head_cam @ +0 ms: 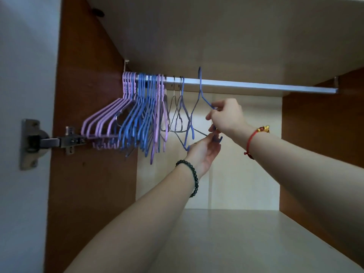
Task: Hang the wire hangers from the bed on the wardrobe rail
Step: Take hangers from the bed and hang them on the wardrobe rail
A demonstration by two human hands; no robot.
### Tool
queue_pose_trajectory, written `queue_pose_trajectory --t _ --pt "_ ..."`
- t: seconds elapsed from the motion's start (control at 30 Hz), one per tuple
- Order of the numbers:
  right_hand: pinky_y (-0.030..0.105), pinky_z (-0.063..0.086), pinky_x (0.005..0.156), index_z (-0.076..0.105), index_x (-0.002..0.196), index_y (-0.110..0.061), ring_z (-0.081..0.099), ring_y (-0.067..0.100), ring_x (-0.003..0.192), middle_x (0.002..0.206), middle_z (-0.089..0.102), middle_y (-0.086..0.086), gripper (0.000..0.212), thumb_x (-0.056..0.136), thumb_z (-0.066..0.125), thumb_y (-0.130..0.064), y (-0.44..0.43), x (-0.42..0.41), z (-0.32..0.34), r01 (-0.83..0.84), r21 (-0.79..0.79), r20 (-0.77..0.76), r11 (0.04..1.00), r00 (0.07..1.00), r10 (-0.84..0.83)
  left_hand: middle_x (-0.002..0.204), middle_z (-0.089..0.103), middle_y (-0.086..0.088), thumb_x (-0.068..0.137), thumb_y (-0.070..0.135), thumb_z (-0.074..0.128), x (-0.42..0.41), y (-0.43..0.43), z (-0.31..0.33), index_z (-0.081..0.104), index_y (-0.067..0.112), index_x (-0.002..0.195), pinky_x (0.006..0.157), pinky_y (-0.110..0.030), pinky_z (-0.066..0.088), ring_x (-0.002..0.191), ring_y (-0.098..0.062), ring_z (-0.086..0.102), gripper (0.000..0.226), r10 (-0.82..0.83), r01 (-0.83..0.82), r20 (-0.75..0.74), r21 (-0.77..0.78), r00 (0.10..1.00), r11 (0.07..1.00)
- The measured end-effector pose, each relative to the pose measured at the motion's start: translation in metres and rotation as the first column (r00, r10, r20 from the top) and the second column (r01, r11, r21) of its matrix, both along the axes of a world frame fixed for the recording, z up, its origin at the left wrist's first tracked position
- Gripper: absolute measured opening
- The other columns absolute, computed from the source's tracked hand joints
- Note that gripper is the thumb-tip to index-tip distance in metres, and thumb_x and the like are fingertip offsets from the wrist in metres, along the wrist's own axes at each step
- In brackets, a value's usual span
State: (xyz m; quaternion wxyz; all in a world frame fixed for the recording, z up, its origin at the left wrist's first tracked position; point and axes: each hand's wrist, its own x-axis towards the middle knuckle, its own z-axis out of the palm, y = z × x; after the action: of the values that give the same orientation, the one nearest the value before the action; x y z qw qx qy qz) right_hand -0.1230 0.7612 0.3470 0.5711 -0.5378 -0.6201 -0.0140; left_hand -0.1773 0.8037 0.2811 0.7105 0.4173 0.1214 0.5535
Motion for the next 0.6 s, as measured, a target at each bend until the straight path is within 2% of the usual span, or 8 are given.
queue_pose_trajectory --t 0.1,0.2,0.27,0.37,0.47,0.53,0.57,0.6 --pt "0.034 0.051 0.059 0.047 0.127 0.0 0.057 0.024 0.063 0.1 0.058 0.016 0.044 0.084 0.044 0.003 0.014 -0.008 -0.005 -0.099 -0.112 -0.019 0.989 0.995 0.097 0.056 0.062 0.005 0.092 0.012 0.053 -0.01 0.009 -0.008 0.057 0.014 0.074 0.05 -0.014 0.05 0.053 -0.003 0.06 0.019 0.035 -0.037 -0.035 -0.057 0.999 0.998" --pt "0.017 0.038 0.062 0.04 0.134 0.0 0.047 0.02 0.09 0.114 0.055 0.013 0.046 0.088 0.044 -0.002 0.019 -0.019 -0.011 -0.167 -0.171 0.009 0.971 0.985 0.171 0.044 0.062 0.005 0.092 0.009 0.051 -0.023 0.016 -0.013 0.054 0.011 0.073 0.05 -0.017 0.051 0.042 -0.004 0.059 0.019 0.092 -0.096 -0.051 -0.085 0.994 0.992" --pt "0.014 0.031 0.055 0.039 0.134 0.0 0.043 0.017 0.093 0.125 0.054 0.016 0.043 0.091 0.041 -0.003 0.019 -0.029 -0.013 -0.216 -0.169 -0.006 0.962 0.976 0.218 0.042 0.061 0.006 0.091 0.009 0.05 -0.034 0.018 -0.014 0.052 0.011 0.071 0.056 -0.02 0.049 0.051 -0.008 0.056 0.021 0.133 -0.137 -0.057 -0.09 0.99 0.986" --pt "0.014 0.033 0.056 0.039 0.134 -0.001 0.044 0.017 0.094 0.133 0.051 0.016 0.044 0.09 0.039 0.003 0.018 -0.043 -0.014 -0.269 -0.159 -0.035 0.95 0.963 0.267 0.041 0.06 0.007 0.091 0.011 0.049 -0.048 0.019 -0.015 0.05 0.012 0.071 0.057 -0.02 0.047 0.057 -0.009 0.048 0.02 0.17 -0.173 -0.039 -0.105 0.985 0.979" --pt "0.018 0.039 0.059 0.043 0.129 0.003 0.052 0.024 0.104 0.133 0.051 0.019 0.041 0.088 0.039 0.007 0.016 -0.062 -0.014 -0.303 -0.161 -0.017 0.939 0.952 0.305 0.04 0.058 0.009 0.091 0.012 0.049 -0.064 0.019 -0.017 0.05 0.013 0.069 0.057 -0.019 0.045 0.055 -0.008 0.044 0.022 0.211 -0.209 0.008 -0.135 0.977 0.969" --pt "0.028 0.046 0.072 0.046 0.126 0.007 0.052 0.026 0.115 0.132 0.051 0.021 0.039 0.088 0.039 0.008 0.015 -0.075 -0.015 -0.317 -0.168 -0.002 0.933 0.947 0.322 0.038 0.055 0.01 0.091 0.011 0.049 -0.075 0.019 -0.018 0.05 0.013 0.067 0.058 -0.019 0.044 0.054 -0.007 0.042 0.024 0.24 -0.229 0.058 -0.16 0.969 0.96" --pt "0.03 0.044 0.078 0.047 0.125 0.008 0.051 0.028 0.119 0.132 0.051 0.022 0.038 0.088 0.039 0.008 0.015 -0.08 -0.015 -0.324 -0.168 0.001 0.931 0.944 0.329 0.038 0.055 0.01 0.091 0.011 0.048 -0.081 0.019 -0.018 0.05 0.014 0.067 0.058 -0.019 0.043 0.054 -0.007 0.041 0.024 0.253 -0.237 0.083 -0.169 0.964 0.957" --pt "0.028 0.043 0.074 0.048 0.124 0.008 0.049 0.03 0.122 0.131 0.052 0.023 0.037 0.087 0.039 0.009 0.014 -0.085 -0.015 -0.334 -0.166 0.002 0.928 0.941 0.339 0.041 0.056 0.009 0.092 0.012 0.048 -0.086 0.018 -0.018 0.05 0.014 0.068 0.058 -0.018 0.043 0.054 -0.007 0.04 0.024 0.26 -0.239 0.109 -0.177 0.959 0.955"
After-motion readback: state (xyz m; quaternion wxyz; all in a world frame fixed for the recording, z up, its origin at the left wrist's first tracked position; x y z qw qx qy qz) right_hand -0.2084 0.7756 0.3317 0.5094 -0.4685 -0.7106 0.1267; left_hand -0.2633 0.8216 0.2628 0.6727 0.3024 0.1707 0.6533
